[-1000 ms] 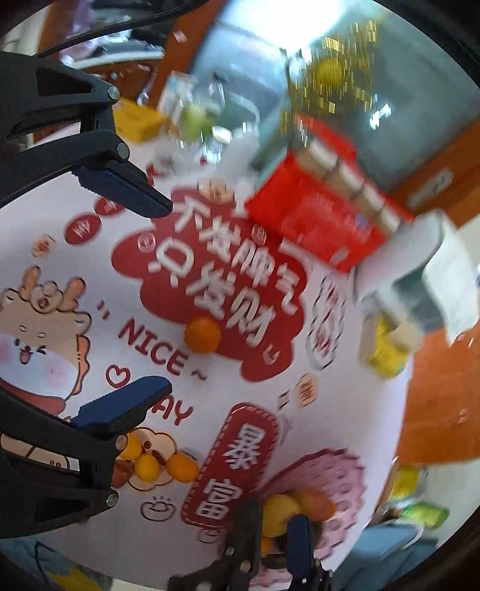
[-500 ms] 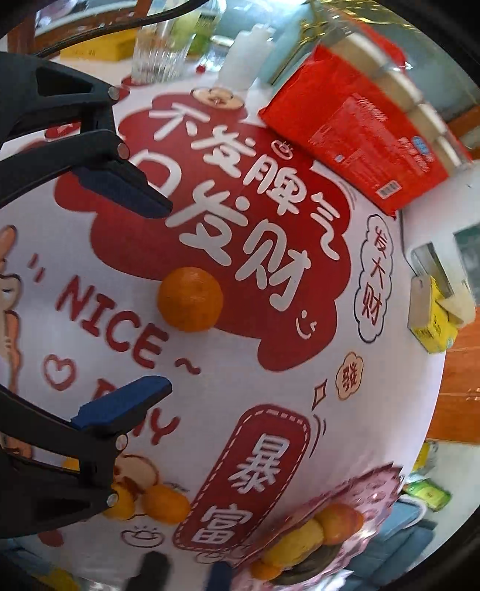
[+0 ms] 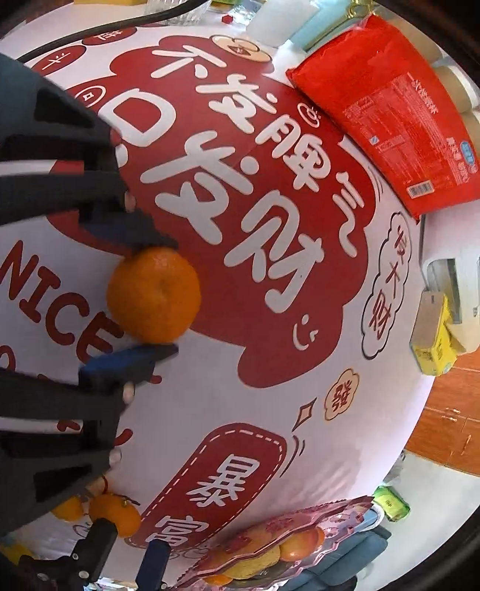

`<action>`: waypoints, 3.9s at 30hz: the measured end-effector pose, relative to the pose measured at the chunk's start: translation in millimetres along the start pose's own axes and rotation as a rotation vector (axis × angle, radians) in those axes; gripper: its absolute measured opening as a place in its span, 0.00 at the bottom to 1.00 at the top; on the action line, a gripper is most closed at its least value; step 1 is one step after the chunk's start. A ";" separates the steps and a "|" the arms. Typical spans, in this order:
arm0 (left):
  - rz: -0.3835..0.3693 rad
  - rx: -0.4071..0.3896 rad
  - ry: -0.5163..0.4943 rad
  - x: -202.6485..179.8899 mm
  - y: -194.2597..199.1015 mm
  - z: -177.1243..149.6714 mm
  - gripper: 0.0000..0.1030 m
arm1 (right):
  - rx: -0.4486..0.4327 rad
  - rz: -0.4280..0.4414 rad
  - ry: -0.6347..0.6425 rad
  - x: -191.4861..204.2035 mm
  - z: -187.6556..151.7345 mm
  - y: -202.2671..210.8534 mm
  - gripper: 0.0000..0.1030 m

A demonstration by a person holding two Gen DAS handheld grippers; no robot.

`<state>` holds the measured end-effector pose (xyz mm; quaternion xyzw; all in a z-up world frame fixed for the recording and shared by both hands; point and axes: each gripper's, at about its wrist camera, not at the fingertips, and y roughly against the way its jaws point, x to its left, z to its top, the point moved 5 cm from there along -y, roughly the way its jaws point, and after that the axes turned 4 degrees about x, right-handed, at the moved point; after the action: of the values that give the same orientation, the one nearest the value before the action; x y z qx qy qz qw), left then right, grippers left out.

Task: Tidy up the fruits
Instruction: 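Grasp a mandarin with the left tool while the right tool grasps another mandarin, then carry both mandarins into the pink bowl and release them, then move both tools back toward the lychees on the table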

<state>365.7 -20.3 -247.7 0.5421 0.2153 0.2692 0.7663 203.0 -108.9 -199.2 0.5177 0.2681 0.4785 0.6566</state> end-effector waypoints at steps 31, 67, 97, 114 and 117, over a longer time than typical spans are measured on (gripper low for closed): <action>0.064 -0.120 0.264 -57.8 157.7 -90.3 0.41 | -0.082 0.155 0.127 7.8 -13.6 44.7 0.38; 0.091 -0.024 0.360 -281.8 60.5 22.4 0.42 | -0.117 0.026 0.141 -237.2 31.3 87.5 0.38; 0.172 -0.091 0.367 -265.0 100.8 11.3 0.87 | -0.099 0.086 0.124 -215.1 36.6 84.4 0.50; 0.243 -0.171 0.467 -210.5 175.2 -41.7 0.87 | -0.232 0.090 0.205 -159.7 21.2 129.4 0.50; 0.243 -0.176 0.496 -194.9 187.6 -57.3 0.87 | -0.258 0.102 0.229 -141.0 17.2 136.5 0.50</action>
<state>147.8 -55.1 -80.9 0.4131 0.3054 0.5011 0.6964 113.6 -243.1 -86.1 0.3840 0.2511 0.5975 0.6577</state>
